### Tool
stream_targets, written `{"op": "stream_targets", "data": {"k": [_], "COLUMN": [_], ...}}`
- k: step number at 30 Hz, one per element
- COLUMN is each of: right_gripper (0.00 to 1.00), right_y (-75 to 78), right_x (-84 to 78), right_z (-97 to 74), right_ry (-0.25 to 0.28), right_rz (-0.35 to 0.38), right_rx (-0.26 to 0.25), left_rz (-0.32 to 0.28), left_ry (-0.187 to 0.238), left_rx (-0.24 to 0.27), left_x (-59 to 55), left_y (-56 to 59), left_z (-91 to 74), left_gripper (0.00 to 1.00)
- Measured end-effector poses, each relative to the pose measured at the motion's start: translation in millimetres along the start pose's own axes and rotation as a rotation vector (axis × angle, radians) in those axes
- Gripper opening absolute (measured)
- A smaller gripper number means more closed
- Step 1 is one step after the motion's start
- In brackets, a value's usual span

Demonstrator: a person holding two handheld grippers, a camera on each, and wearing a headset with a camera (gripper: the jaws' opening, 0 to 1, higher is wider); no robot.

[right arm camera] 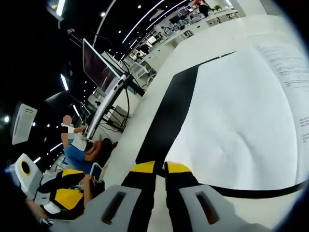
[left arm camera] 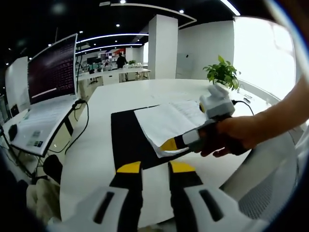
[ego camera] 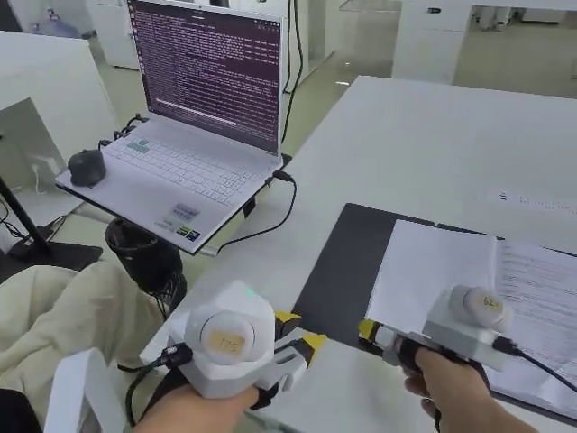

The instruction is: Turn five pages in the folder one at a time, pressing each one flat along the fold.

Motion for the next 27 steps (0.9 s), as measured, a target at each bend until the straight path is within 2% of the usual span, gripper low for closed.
{"op": "stream_targets", "data": {"k": [2,6,8,10,13,16,19,21,22,23,24,27], "right_gripper": [0.04,0.06,0.05,0.01,0.0,0.0,0.0,0.0,0.0,0.0,0.0,0.0], "right_y": [9.1,28.6,37.7,49.0,62.6,71.3,77.1,82.0,83.4,84.9,87.1,93.3], "right_x": [7.8,15.0,16.9,19.1,22.1,24.4,28.0,32.1,33.2,34.3,35.8,39.3], "right_z": [-11.6,-32.5,-44.2,-55.2,-69.5,-78.4,-83.1,-84.9,-84.9,-84.5,-84.0,-81.8], "right_ry": [0.038,0.045,0.054,0.071,0.102,0.119,0.14,0.155,0.156,0.153,0.151,0.156], "right_rz": [0.039,0.099,0.158,0.168,0.207,0.229,0.248,0.285,0.287,0.288,0.291,0.312], "right_rx": [-0.006,0.01,0.023,0.009,-0.014,-0.027,-0.028,-0.02,-0.017,-0.018,-0.018,-0.018], "left_rz": [0.016,0.039,0.048,0.046,0.023,0.009,0.009,0.012,0.048,0.087,0.033,0.041], "left_ry": [-0.019,-0.05,-0.054,-0.067,-0.081,-0.109,-0.139,-0.181,-0.153,-0.09,-0.127,-0.089], "left_rx": [-0.029,-0.071,-0.094,-0.108,-0.102,-0.07,-0.039,-0.009,0.02,0.014,0.032,0.034], "left_x": [0.2,-0.7,-1.1,-3.4,-6.8,-15.1,-23.6,-32.0,-33.4,-28.7,-34.6,-38.4], "left_y": [5.7,15.3,21.7,26.4,30.2,30.9,31.5,31.1,31.1,29.8,32.6,32.4], "left_z": [15.5,47.7,66.3,86.3,112.0,134.6,144.5,146.7,143.4,147.5,141.8,140.2], "left_gripper": [0.19,0.2,0.19,0.19,0.19,0.19,0.19,0.18,0.15,0.13,0.12,0.12]}}
Point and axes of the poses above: the centre of the closed fingertips' face, and the gripper's own axes: z roughly forward along the fingers, y roughly to its right, x roughly out of its top, the point moved 9 cm from there along -z, roughly backward along the fingers, and after that the axes turned 4 degrees about y, right-handed, at the moved point
